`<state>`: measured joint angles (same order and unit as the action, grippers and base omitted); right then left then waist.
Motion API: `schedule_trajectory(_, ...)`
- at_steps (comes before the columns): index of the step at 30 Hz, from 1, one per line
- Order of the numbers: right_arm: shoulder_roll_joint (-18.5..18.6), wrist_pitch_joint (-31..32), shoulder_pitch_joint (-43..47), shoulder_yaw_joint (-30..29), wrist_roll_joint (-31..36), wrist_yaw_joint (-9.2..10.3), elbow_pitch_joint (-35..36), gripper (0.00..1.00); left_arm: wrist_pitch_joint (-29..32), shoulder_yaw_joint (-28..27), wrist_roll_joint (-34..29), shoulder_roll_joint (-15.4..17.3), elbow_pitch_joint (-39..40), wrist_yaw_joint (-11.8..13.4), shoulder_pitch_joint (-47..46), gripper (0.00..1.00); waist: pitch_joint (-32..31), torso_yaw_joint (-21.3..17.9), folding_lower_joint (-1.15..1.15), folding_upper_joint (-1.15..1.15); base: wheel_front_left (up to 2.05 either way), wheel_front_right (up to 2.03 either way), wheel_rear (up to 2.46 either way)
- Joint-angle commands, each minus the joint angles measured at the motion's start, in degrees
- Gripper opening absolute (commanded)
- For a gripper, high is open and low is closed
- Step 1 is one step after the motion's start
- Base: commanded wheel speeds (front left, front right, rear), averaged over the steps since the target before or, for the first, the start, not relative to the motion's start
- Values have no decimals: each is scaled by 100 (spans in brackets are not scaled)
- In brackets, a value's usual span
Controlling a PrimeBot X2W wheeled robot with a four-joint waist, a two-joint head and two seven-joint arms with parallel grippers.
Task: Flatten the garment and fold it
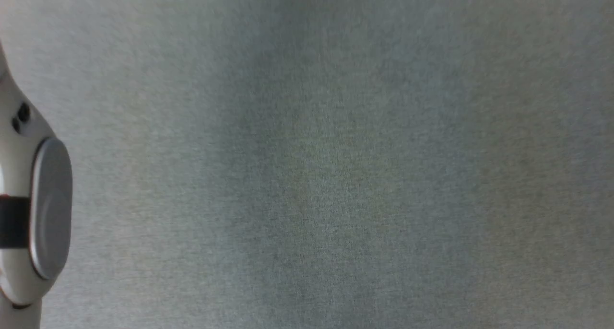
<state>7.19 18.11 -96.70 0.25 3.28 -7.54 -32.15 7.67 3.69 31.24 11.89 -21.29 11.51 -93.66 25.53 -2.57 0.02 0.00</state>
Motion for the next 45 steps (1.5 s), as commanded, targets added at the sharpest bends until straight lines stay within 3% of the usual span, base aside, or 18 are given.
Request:
schedule_trajectory(1, 27, -113, -74, -19, 88, 5, -110, 0, -128, -34, 13, -25, -89, -93, -24, 0, 732, -78, -2, 0, 0, 0, 0)
schedule_trajectory(9, 176, -523, -48, -20, 87, 5, -588, 0, -446, -115, 278, -29, -444, -504, 271, 0, 1309, -44, -2, 0, 0, 0, 0)
schedule_trajectory(17, 484, -684, 645, 459, -716, 5, -261, 0, -61, -193, 720, 43, -358, -855, 1005, 0, 1092, 21, -2, 0, 0, 0, 0)
schedule_trajectory(23, 855, -518, 1811, 646, -1606, 5, 919, 0, 346, -408, 1073, 102, 496, -746, 2169, 0, 581, 26, -2, 0, 0, 0, 0)
schedule_trajectory(29, 1015, -250, 3271, 288, -2026, 5, 2220, 0, 627, -555, 1301, 93, 1581, -595, 3745, 0, 54, 44, -2, 0, 0, 0, 0)
schedule_trajectory(31, 941, -41, 4245, -51, -2140, 5, 2964, 0, 757, -577, 1308, 146, 2246, -539, 4821, 0, -273, 58, -2, 0, 0, 0, 0)
schedule_trajectory(36, 651, 218, 5720, -500, -2184, 5, 3923, 0, 780, -757, 1421, 15, 3206, -343, 6508, 0, -779, 48, -2, 0, 0, 0, 0)
schedule_trajectory(45, -48, 406, 7800, -1203, -2141, 5, 4840, 0, 811, -1005, 1851, -475, 4087, -104, 8940, 0, -1510, 64, -2, 0, 0, 0, 0)
